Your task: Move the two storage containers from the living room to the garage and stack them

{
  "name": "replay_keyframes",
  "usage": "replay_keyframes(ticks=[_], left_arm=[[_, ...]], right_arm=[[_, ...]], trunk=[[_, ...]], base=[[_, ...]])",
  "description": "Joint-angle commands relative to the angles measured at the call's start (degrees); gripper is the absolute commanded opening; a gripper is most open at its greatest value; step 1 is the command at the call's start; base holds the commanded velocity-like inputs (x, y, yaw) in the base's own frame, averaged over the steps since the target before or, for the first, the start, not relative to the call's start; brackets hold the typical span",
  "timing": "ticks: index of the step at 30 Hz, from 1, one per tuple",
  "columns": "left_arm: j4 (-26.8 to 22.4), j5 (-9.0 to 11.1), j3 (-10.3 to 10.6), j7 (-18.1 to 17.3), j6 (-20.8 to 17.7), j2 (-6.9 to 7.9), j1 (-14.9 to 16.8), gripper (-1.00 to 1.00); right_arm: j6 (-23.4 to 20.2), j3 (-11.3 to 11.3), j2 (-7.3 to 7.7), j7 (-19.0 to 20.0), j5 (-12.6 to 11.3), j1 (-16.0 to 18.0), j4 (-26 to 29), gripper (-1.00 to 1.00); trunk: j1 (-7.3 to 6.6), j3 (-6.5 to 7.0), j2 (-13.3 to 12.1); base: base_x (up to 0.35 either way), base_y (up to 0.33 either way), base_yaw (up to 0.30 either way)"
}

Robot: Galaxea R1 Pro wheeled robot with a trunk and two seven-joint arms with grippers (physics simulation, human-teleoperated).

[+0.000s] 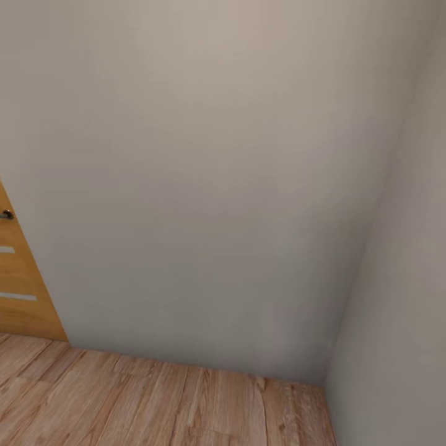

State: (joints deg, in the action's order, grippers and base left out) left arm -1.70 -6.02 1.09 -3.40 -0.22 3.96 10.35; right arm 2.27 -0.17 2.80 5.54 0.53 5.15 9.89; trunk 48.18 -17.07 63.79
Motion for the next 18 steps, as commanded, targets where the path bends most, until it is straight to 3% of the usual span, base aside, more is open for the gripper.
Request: replay_keyframes(ticks=[1, 5, 12, 18], left_arm=[[-0.1, -0.6, 0.1, -0.1, 0.0, 0.01, 0.0, 1.00], [-0.1, -0.6, 0.1, -0.1, 0.0, 0.02, 0.0, 1.00], [-0.1, -0.6, 0.1, -0.1, 0.0, 0.01, 0.0, 1.00], [-0.1, -0.6, 0.1, -0.1, 0.0, 0.01, 0.0, 1.00]], right_arm=[[0.2, 0.0, 0.02, 0.2, 0.0, 0.0, 0.0, 1.00], [0.2, 0.0, 0.02, 0.2, 0.0, 0.0, 0.0, 1.00], [0.2, 0.0, 0.02, 0.2, 0.1, 0.0, 0.0, 1.00], [0.2, 0.0, 0.02, 0.2, 0.1, 0.0, 0.0, 1.00]], trunk=[[0.01, -0.07, 0.0], [0.01, -0.07, 0.0], [0.01, -0.07, 0.0], [0.01, -0.07, 0.0]], base=[[0.031, 0.009, 0.000], [0.081, 0.005, 0.000], [0.249, 0.001, 0.000], [0.052, 0.000, 0.012]])
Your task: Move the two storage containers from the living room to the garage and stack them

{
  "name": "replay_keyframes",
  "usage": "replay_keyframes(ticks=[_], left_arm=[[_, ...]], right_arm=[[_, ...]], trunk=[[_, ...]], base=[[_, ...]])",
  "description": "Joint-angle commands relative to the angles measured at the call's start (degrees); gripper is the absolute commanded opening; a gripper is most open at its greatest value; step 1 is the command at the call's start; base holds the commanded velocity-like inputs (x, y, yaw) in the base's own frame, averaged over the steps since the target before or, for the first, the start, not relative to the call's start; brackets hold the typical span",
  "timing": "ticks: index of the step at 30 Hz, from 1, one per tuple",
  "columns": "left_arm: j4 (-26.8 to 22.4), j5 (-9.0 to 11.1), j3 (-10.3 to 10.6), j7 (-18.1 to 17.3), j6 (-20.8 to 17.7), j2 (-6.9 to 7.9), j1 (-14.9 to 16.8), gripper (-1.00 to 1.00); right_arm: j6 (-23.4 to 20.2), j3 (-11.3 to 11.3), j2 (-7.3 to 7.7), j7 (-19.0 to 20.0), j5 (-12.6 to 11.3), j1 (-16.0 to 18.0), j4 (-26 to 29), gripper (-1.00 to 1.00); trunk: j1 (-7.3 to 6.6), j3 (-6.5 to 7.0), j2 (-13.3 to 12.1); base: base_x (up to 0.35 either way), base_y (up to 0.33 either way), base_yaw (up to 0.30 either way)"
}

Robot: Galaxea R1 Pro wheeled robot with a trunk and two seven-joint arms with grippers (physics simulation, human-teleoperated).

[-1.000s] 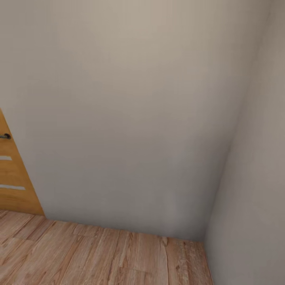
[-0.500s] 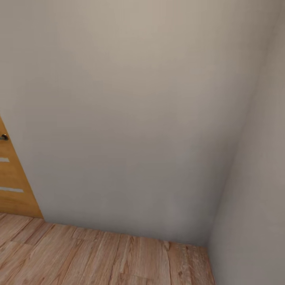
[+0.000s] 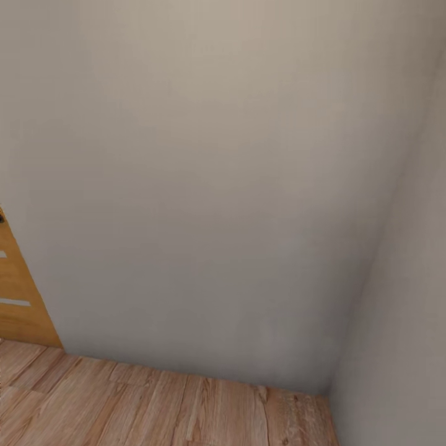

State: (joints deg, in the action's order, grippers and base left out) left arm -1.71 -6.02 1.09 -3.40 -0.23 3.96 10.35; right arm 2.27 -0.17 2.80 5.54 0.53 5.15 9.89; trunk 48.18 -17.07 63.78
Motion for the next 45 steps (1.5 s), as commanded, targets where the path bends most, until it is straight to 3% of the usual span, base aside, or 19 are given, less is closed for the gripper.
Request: replay_keyframes(ticks=[1, 22, 35, 45], left_arm=[[0.0, -0.6, 0.1, -0.1, 0.0, 0.01, 0.0, 1.00], [0.0, -0.6, 0.1, -0.1, 0.0, 0.01, 0.0, 1.00], [0.0, -0.6, 0.1, -0.1, 0.0, 0.00, 0.0, 1.00], [0.0, -0.6, 0.1, -0.1, 0.0, 0.00, 0.0, 1.00]], right_arm=[[0.2, 0.0, 0.02, 0.2, 0.1, 0.0, 0.0, 1.00], [0.2, 0.0, 0.02, 0.2, 0.1, 0.0, 0.0, 1.00], [0.2, 0.0, 0.02, 0.2, 0.1, 0.0, 0.0, 1.00], [0.2, 0.0, 0.02, 0.2, 0.1, 0.0, 0.0, 1.00]], trunk=[[0.01, -0.07, 0.0], [0.01, -0.07, 0.0], [0.01, -0.07, 0.0], [0.01, -0.07, 0.0]], base=[[0.011, 0.000, 0.172], [0.001, 0.000, 0.276], [0.203, 0.107, 0.033], [0.037, 0.018, 0.238]])
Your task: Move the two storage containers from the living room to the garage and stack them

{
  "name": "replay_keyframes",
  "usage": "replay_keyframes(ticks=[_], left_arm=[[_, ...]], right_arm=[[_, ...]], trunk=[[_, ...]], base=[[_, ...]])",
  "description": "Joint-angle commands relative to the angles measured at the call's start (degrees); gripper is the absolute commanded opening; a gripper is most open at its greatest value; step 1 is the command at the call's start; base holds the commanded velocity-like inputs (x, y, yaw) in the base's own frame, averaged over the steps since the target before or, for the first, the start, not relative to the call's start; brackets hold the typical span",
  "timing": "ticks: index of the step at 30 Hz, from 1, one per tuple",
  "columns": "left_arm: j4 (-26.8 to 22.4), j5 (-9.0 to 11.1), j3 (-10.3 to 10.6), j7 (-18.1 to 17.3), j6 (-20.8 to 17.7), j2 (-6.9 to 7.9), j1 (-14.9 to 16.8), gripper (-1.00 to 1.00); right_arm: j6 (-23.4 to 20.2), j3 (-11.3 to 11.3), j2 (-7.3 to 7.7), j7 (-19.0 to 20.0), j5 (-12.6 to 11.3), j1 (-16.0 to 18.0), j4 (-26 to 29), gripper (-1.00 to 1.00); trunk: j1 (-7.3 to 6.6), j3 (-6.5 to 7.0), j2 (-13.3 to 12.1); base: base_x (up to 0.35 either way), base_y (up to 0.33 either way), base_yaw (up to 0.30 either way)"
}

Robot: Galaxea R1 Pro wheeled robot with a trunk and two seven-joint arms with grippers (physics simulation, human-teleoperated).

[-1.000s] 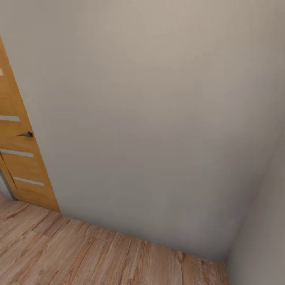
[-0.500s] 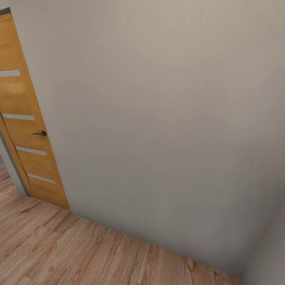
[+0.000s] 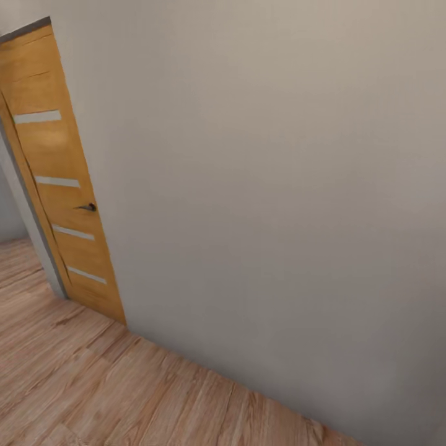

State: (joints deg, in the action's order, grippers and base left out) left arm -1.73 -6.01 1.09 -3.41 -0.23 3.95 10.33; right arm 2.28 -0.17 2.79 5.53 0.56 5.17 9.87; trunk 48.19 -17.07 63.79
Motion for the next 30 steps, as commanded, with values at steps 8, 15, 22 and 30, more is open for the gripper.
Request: replay_keyframes(ticks=[8, 15, 22, 30], left_arm=[[0.0, -0.6, 0.1, -0.1, 0.0, 0.01, 0.0, 1.00], [0.0, -0.6, 0.1, -0.1, 0.0, 0.01, 0.0, 1.00], [0.0, -0.6, 0.1, -0.1, 0.0, 0.02, 0.0, 1.00], [0.0, -0.6, 0.1, -0.1, 0.0, 0.01, 0.0, 1.00]], right_arm=[[0.2, 0.0, 0.02, 0.2, 0.1, 0.0, 0.0, 1.00], [0.2, 0.0, 0.02, 0.2, 0.1, 0.0, 0.0, 1.00], [0.2, 0.0, 0.02, 0.2, 0.1, 0.0, 0.0, 1.00], [0.2, 0.0, 0.02, 0.2, 0.1, 0.0, 0.0, 1.00]], trunk=[[0.00, -0.07, 0.0], [0.00, -0.07, 0.0], [0.00, -0.07, 0.0], [0.00, -0.07, 0.0]], base=[[0.001, 0.001, 0.284], [0.000, 0.000, 0.285], [0.000, 0.000, 0.185], [0.104, 0.000, 0.024]])
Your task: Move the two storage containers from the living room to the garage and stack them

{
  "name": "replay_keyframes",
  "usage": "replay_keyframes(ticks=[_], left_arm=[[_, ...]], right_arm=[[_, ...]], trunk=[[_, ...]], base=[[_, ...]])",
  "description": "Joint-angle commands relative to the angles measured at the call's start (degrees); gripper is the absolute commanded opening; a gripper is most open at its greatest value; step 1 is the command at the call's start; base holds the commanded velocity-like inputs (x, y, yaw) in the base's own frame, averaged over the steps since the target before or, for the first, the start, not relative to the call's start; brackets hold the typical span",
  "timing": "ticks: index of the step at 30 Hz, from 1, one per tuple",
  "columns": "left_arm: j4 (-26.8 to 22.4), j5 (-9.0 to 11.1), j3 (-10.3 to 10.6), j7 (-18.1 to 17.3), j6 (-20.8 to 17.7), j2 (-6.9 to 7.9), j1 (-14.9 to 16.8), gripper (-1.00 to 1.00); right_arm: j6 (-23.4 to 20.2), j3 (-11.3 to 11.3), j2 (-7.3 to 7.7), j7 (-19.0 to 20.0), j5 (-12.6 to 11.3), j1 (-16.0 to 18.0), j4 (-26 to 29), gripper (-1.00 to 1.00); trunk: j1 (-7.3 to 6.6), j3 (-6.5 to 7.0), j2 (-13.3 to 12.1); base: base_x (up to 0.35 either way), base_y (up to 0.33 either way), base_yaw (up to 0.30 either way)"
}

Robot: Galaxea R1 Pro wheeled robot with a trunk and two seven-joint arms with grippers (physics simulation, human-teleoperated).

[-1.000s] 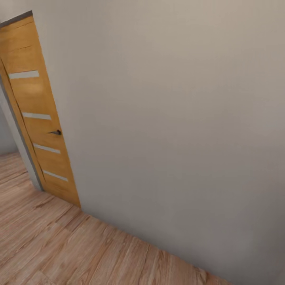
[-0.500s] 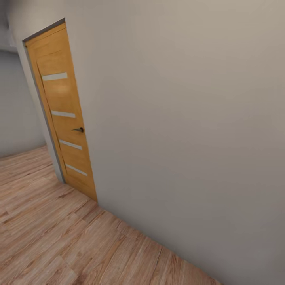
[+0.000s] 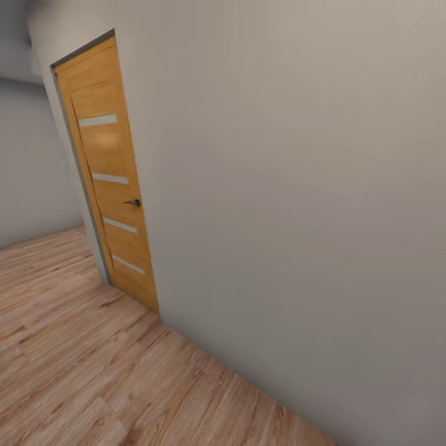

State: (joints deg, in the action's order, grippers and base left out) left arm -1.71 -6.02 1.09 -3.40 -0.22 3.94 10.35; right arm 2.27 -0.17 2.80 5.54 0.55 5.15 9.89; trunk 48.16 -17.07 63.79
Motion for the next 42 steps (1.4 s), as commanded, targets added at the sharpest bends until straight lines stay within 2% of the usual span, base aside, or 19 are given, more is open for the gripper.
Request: replay_keyframes(ticks=[1, 12, 42], left_arm=[[-0.1, -0.6, 0.1, -0.1, 0.0, 0.02, 0.0, 1.00], [-0.1, -0.6, 0.1, -0.1, 0.0, 0.02, 0.0, 1.00], [-0.1, -0.6, 0.1, -0.1, 0.0, 0.02, 0.0, 1.00]], right_arm=[[0.2, 0.0, 0.02, 0.2, 0.1, 0.0, 0.0, 1.00], [0.2, 0.0, 0.02, 0.2, 0.1, 0.0, 0.0, 1.00], [0.2, 0.0, 0.02, 0.2, 0.0, 0.0, 0.0, 1.00]], trunk=[[0.03, -0.07, 0.0], [0.03, -0.08, 0.0], [0.03, -1.38, 0.0]], base=[[0.277, 0.000, 0.005], [0.206, 0.000, 0.100], [0.007, 0.001, 0.212]])
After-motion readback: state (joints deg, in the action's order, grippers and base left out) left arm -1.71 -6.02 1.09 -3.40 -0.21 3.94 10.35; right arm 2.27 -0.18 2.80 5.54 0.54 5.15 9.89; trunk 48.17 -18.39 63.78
